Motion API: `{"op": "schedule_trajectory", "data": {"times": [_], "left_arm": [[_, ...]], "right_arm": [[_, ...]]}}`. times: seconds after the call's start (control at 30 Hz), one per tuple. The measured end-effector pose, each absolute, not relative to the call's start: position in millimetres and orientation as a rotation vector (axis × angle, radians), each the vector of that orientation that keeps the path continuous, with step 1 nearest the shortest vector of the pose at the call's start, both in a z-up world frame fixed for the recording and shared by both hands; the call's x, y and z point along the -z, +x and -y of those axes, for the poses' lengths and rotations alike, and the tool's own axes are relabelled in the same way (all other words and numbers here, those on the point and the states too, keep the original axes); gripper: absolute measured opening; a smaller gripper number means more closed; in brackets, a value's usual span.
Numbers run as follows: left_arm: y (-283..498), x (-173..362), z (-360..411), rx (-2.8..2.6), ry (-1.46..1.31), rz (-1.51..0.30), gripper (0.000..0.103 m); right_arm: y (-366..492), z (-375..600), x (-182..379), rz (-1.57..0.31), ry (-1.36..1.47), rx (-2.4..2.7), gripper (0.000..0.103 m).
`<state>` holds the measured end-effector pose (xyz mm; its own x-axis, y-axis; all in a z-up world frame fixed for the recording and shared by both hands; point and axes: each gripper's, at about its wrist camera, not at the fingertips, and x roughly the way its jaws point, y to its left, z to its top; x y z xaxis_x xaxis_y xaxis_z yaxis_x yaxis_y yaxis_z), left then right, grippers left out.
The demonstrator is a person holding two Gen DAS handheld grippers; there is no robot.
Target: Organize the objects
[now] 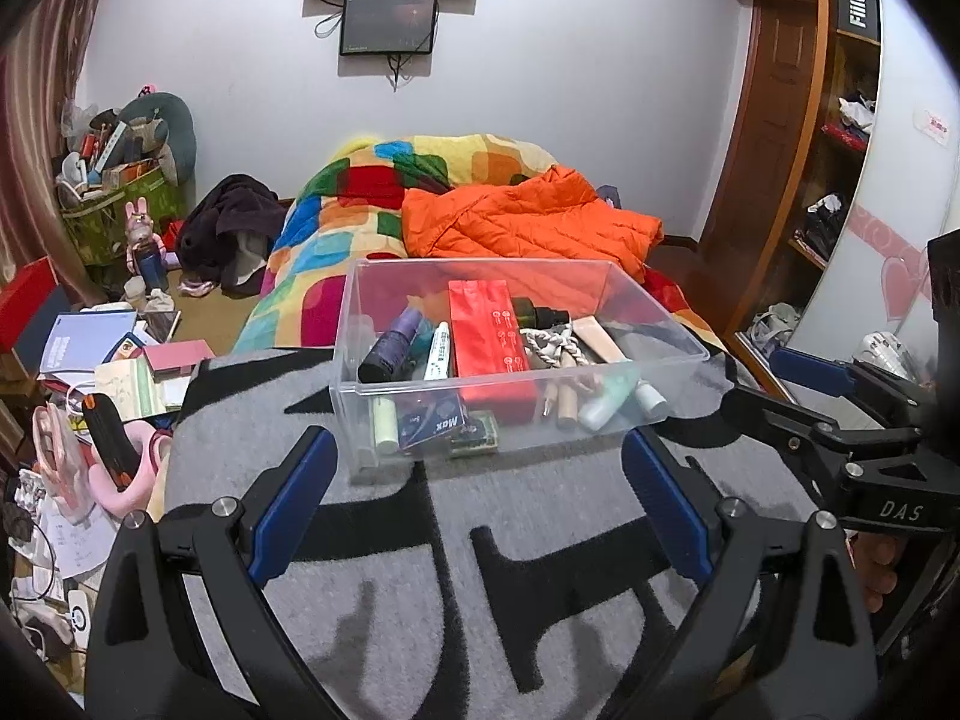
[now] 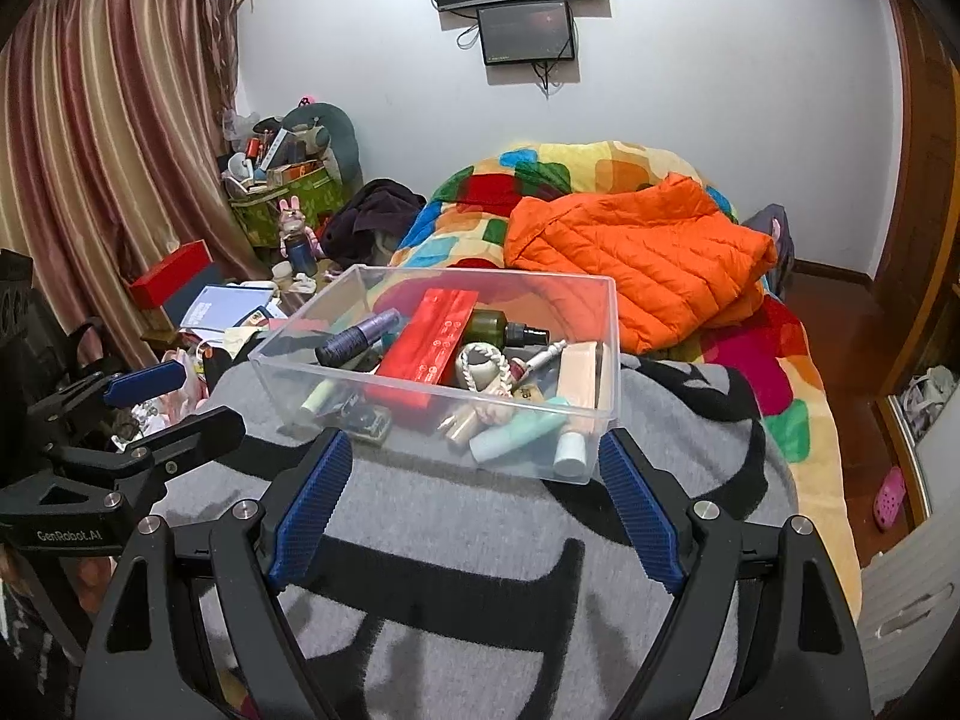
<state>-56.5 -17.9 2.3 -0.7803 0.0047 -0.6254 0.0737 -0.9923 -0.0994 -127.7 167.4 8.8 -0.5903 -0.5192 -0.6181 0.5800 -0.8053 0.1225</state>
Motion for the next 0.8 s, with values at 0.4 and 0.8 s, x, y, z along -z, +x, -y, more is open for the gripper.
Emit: {"op": "schedule_trajectory", "data": {"times": [0.4,0.8], "left_arm": [[-62.0,3.5,18.8,2.918,1.054,-0.197,0.097],[-64.2,6.2,18.6,2.921,1.062,-0.196,0.097]], "right_arm": [[-128.3,-164.5,-5.2,-0.121,0.888,2.346,0.082],[-129.0,-162.9,-4.1,-0.117,0.892,2.345,0.082]]}}
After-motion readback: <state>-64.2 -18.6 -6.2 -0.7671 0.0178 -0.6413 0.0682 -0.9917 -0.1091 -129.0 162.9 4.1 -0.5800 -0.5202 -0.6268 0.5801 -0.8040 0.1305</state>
